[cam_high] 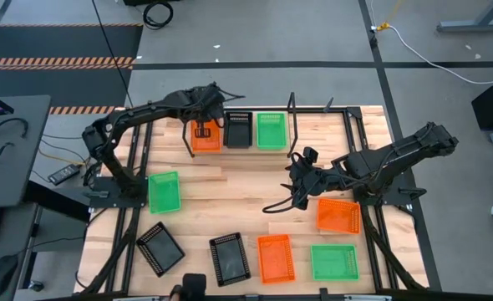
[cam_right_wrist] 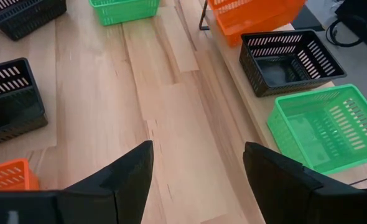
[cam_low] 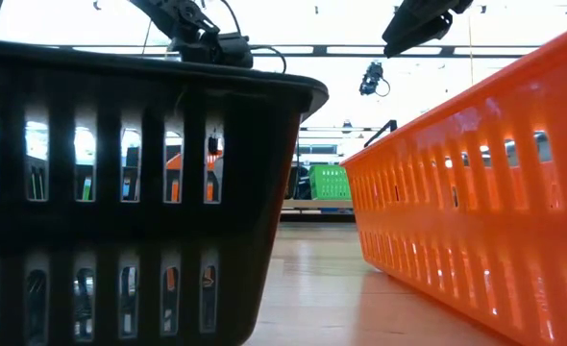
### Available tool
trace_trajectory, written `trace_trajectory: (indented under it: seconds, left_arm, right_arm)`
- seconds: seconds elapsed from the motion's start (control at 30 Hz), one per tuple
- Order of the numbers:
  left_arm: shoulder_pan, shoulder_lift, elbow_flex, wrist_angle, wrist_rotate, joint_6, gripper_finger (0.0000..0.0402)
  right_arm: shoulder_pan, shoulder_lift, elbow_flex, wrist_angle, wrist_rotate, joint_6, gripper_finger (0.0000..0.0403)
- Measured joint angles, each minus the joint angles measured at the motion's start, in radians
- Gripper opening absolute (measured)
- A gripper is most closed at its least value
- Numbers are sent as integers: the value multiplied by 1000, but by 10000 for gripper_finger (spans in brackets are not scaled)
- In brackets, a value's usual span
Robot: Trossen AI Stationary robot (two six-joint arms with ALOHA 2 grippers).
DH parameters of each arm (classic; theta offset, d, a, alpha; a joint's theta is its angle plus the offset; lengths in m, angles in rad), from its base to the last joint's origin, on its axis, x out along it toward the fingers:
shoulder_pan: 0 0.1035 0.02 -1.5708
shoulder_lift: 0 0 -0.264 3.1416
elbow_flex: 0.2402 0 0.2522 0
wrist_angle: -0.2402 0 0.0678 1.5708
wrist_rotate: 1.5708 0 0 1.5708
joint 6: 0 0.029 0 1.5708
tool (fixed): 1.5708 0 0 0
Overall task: Stack baskets on shelf by color
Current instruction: Put the top left orange bin on the shelf, then stack the top green bin on top of the green bin on the shelf
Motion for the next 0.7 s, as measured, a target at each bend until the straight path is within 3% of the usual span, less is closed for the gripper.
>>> trace_trajectory:
  seconds: [0.33,0.7]
  left_arm:
    - [44,4,0,39,110,61,18]
    - [50,5,0,49,102,57,121]
  right_arm:
    - [-1,0,0,7,0,-13,254]
    - [-13,0,0,7,0,-20,254]
